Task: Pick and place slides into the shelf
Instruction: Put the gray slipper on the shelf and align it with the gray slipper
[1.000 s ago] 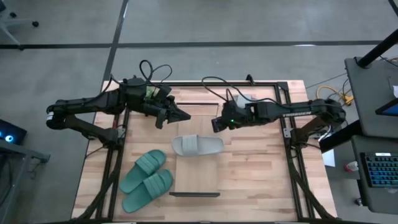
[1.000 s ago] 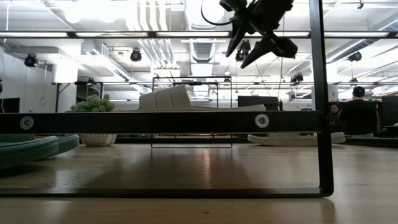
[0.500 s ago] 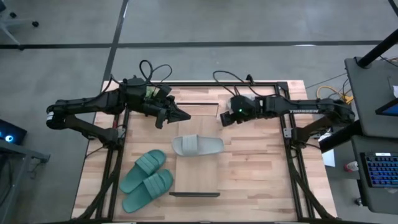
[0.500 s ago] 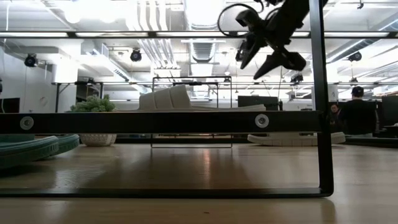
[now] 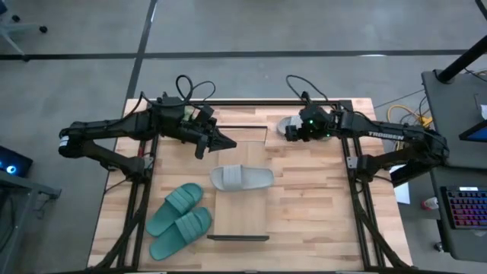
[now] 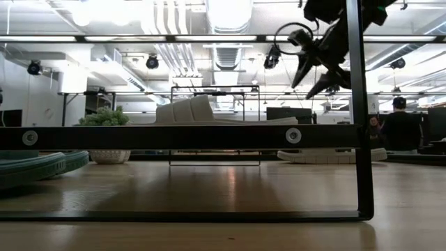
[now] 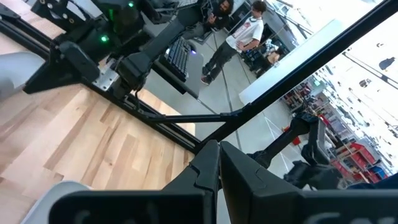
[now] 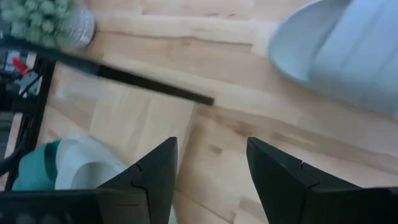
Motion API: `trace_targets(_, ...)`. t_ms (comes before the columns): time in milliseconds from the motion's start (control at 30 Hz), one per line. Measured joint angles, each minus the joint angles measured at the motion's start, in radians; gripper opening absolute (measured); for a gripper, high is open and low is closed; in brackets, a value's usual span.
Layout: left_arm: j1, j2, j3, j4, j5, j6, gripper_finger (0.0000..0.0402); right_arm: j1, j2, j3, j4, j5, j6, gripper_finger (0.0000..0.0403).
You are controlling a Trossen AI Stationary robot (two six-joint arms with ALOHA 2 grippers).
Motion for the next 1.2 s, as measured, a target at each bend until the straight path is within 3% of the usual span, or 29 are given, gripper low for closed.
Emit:
trace_targets(400, 0.001, 0.003, 0.000, 0.000, 0.001, -0.002, 0.0000, -0.154, -0.018, -0.100, -0.001, -0.027, 0.002, 0.0185)
trace_targets(833, 0.001, 0.003, 0.000, 0.000, 0.005, -0.002, 0.0000, -0.273, -0.015, -0.103, -0.023, -0.018, -0.028, 0.0185)
trace_targets(1200, 0.001, 0.003, 0.000, 0.001, 0.014, -0.002, 0.0000, -0.299, 0.093, -0.103, -0.056, -0.045, -0.087, 0.0185)
